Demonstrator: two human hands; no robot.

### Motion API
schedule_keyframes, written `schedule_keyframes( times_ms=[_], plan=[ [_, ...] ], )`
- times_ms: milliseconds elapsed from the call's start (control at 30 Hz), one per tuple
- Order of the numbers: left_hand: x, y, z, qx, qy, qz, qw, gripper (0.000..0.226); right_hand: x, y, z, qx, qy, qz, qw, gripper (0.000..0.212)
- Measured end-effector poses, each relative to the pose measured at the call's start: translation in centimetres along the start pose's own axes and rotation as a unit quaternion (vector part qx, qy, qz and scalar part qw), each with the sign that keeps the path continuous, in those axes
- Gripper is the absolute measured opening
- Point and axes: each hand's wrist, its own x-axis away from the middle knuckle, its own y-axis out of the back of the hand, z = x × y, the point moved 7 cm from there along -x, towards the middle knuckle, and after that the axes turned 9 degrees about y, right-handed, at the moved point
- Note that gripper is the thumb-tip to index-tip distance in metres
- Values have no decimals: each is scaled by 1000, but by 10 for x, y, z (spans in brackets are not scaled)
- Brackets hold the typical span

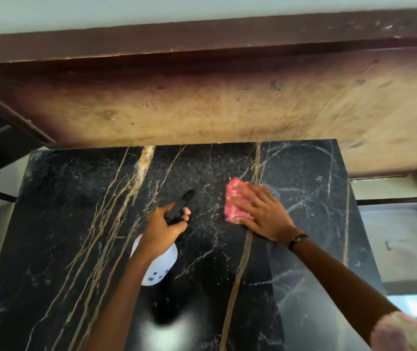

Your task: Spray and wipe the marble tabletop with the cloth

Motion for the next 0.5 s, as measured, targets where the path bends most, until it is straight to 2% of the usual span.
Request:
schedule_keyframes(
  times_ms=[133,233,300,367,433,500],
  plan=[
    [8,-22,-1,4,8,3,1000,22,18,11,-81,-8,-127,-5,992,58],
    [13,-41,-13,25,12,-10,1000,22,-12,15,-93,-22,-211,-17,977,59],
    [12,-52,-21,32,13,-21,999,23,-31,10,-70,-21,-186,-13,982,59],
    [8,-65,-29,31,16,-22,999,26,-30,0,-34,-10,-107,-2,994,57],
    [6,-78,-36,29,16,-19,999,25,-7,-5,-2,-17,-25,0,1000,56],
    [5,-93,-44,38,15,-13,999,26,32,-8,8,-20,16,5,1000,55]
  ],
)
